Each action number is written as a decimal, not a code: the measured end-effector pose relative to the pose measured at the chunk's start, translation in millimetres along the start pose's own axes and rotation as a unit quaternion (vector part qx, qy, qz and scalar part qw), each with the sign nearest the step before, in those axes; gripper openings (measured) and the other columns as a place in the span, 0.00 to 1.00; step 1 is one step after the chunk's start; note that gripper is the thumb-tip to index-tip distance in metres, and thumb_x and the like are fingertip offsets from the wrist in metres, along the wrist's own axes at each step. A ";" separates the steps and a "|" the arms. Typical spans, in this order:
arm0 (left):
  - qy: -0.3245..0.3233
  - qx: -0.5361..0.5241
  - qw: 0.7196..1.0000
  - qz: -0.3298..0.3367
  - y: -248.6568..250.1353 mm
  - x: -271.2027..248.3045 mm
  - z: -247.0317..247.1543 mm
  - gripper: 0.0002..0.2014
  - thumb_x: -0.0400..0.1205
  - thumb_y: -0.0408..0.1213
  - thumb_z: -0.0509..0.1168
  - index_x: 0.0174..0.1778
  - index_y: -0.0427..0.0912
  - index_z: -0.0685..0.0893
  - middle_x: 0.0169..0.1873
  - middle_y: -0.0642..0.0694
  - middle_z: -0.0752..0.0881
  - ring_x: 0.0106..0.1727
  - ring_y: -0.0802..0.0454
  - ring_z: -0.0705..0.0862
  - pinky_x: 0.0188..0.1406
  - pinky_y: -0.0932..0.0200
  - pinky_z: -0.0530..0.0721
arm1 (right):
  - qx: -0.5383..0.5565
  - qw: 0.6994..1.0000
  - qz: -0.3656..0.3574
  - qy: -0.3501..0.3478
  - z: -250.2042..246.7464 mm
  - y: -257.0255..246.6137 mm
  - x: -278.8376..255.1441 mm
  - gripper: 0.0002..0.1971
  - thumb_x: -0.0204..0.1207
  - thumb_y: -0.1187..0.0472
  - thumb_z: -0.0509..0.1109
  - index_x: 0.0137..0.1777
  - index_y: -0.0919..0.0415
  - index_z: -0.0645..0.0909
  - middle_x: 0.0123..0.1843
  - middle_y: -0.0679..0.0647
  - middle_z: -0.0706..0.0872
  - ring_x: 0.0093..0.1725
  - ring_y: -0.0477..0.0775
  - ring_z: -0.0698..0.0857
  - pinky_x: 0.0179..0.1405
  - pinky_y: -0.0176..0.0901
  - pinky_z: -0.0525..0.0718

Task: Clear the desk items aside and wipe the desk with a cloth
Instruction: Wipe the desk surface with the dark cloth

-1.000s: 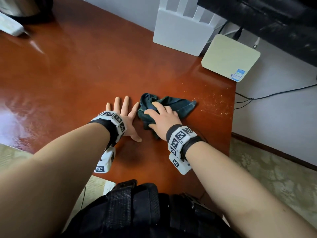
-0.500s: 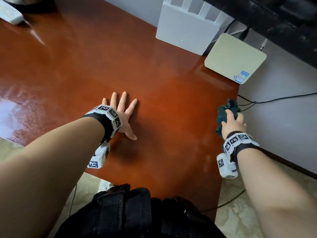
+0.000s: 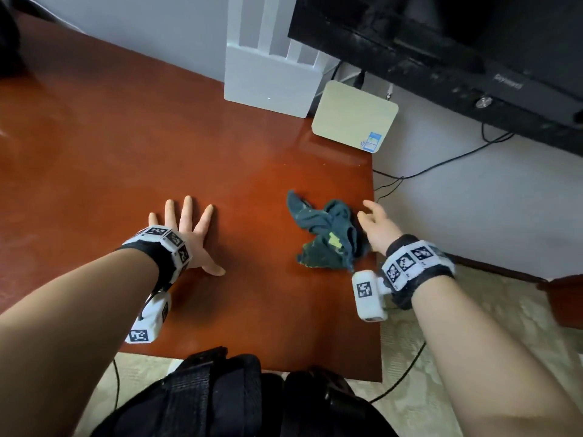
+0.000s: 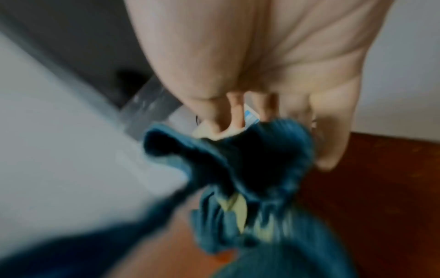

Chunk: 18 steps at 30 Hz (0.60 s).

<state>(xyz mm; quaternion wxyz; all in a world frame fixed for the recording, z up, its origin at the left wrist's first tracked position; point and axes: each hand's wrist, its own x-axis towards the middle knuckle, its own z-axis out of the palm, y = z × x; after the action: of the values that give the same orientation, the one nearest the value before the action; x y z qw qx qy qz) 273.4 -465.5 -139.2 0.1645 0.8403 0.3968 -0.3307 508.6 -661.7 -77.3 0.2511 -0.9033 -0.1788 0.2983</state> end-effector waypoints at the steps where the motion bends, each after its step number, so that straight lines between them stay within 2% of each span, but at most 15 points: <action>1: 0.002 0.001 1.000 0.001 -0.3 -0.1 0.2 0.65 0.61 0.71 0.70 0.78 0.59 0.27 0.78 0.45 0.24 0.79 0.37 0.26 0.77 0.32 0.36 | -0.076 0.997 -0.013 0.025 9.0 2.9 -1.6 0.27 0.84 0.51 0.55 0.81 0.51 0.55 0.80 0.58 0.63 0.76 0.62 0.69 0.73 0.53 0.70; 3: 0.002 0.005 1.000 0.001 -0.6 -0.6 0.6 0.65 0.61 0.71 0.70 0.78 0.59 0.27 0.78 0.45 0.25 0.79 0.37 0.26 0.77 0.32 0.36 | -0.128 0.991 -0.039 0.005 32.3 6.9 -8.6 0.30 0.82 0.45 0.57 0.82 0.46 0.52 0.84 0.55 0.52 0.81 0.61 0.59 0.78 0.54 0.62; 6: 0.000 0.006 1.000 -0.001 0.0 -1.0 -0.1 0.65 0.62 0.71 0.70 0.78 0.59 0.27 0.78 0.45 0.24 0.79 0.37 0.26 0.77 0.32 0.36 | -0.235 0.968 -0.078 -0.032 68.8 5.7 -18.4 0.34 0.78 0.38 0.60 0.81 0.39 0.50 0.85 0.53 0.39 0.83 0.62 0.45 0.79 0.58 0.56; 9: -0.003 0.006 1.000 -0.004 1.0 -0.7 -0.3 0.64 0.62 0.71 0.70 0.78 0.58 0.27 0.78 0.45 0.24 0.79 0.37 0.26 0.77 0.32 0.36 | -0.366 0.920 -0.141 -0.012 89.1 -1.0 -22.0 0.31 0.77 0.37 0.59 0.79 0.37 0.55 0.85 0.52 0.41 0.83 0.62 0.40 0.78 0.62 0.52; 11: -0.002 0.007 1.000 -0.005 1.3 -1.7 -0.3 0.64 0.62 0.70 0.70 0.78 0.58 0.27 0.78 0.45 0.24 0.79 0.37 0.26 0.77 0.33 0.36 | -0.413 0.894 -0.174 -0.013 99.6 -2.0 -23.7 0.26 0.81 0.42 0.57 0.79 0.38 0.58 0.84 0.52 0.45 0.83 0.61 0.40 0.77 0.63 0.50; 14: -0.003 0.006 1.000 -0.010 2.0 -0.9 -0.7 0.64 0.62 0.70 0.70 0.78 0.59 0.26 0.78 0.45 0.24 0.79 0.37 0.27 0.77 0.33 0.36 | -0.402 0.897 -0.182 0.004 99.3 5.1 -21.7 0.23 0.84 0.54 0.55 0.78 0.38 0.58 0.84 0.51 0.47 0.82 0.61 0.45 0.75 0.61 0.56; 16: -0.007 0.005 1.000 -0.015 3.0 -2.1 -1.4 0.64 0.62 0.70 0.70 0.78 0.58 0.26 0.78 0.45 0.25 0.79 0.37 0.27 0.77 0.32 0.36 | -0.395 0.901 -0.182 -0.006 86.7 12.3 -18.9 0.30 0.82 0.65 0.56 0.79 0.38 0.56 0.84 0.51 0.46 0.81 0.62 0.47 0.74 0.57 0.60; 18: -0.007 0.002 1.000 -0.023 8.3 -4.2 -3.6 0.64 0.63 0.70 0.70 0.78 0.57 0.27 0.79 0.43 0.25 0.80 0.36 0.28 0.77 0.31 0.37 | -0.406 0.896 -0.179 -0.029 70.4 20.3 -20.6 0.37 0.77 0.73 0.56 0.80 0.39 0.53 0.84 0.52 0.44 0.81 0.63 0.46 0.77 0.54 0.59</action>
<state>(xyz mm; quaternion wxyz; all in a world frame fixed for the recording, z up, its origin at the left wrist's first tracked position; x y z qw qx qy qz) 279.4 -471.1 -133.5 0.1581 0.8286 0.4146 -0.3413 452.2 -663.5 -128.4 -0.0936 -0.8706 -0.4501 0.1754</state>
